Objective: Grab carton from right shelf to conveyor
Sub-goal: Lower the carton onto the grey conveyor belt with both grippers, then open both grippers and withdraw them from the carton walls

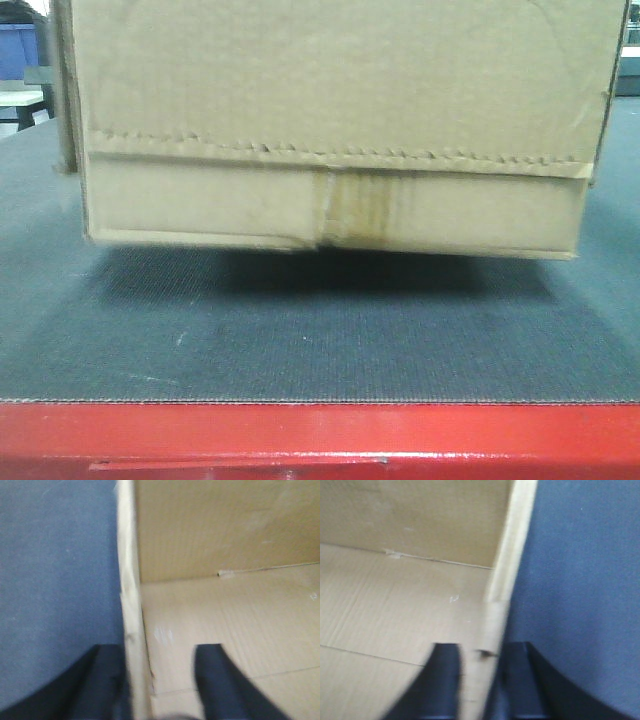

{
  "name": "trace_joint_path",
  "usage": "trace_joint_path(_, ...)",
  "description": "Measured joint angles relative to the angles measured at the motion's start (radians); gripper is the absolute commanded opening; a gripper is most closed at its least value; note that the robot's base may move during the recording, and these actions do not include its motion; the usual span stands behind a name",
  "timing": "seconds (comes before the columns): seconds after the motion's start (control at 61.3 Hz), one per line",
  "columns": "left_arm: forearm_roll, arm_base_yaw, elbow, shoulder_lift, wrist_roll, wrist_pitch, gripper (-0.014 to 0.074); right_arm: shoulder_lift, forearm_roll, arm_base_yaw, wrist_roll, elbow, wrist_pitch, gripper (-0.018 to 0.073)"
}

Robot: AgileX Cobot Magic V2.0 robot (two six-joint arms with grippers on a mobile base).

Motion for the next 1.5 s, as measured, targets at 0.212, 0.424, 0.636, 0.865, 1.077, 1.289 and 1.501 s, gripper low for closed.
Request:
trace_joint_path(0.212,0.012,0.009,-0.033,0.0,0.012,0.007,0.0608,0.0,-0.03,-0.009,-0.004,-0.019,-0.015,0.0569)
trace_joint_path(0.424,0.013,0.009,-0.109,-0.058,0.029,0.061,0.0605,-0.041,-0.03,-0.009,-0.004,-0.083,0.03,0.0473)
trace_joint_path(0.636,0.014,0.015,-0.095,-0.197,0.088,0.096,0.0354,-0.162,-0.043,-0.017,-0.004,-0.091,0.063,0.0038)
trace_joint_path(0.865,0.003,0.056,0.116,-0.417,0.101,0.043,0.0006,-0.324,-0.07,-0.083,-0.004,0.056,0.036,-0.0049)
trace_joint_path(1.077,-0.059,0.153,0.452,-0.629,0.101,-0.109,0.0012,-0.509,-0.083,-0.148,-0.004,0.365,-0.078,-0.0049)
trace_joint_path(1.289,-0.132,0.264,0.798,-0.872,0.099,-0.298,0.0012,-0.712,-0.087,-0.153,-0.004,0.699,-0.205,-0.0049)
trace_joint_path(1.501,-0.132,0.287,1.049,-1.104,0.097,-0.393,0.0012,-0.95,-0.087,-0.153,-0.004,0.937,-0.28,-0.0049)
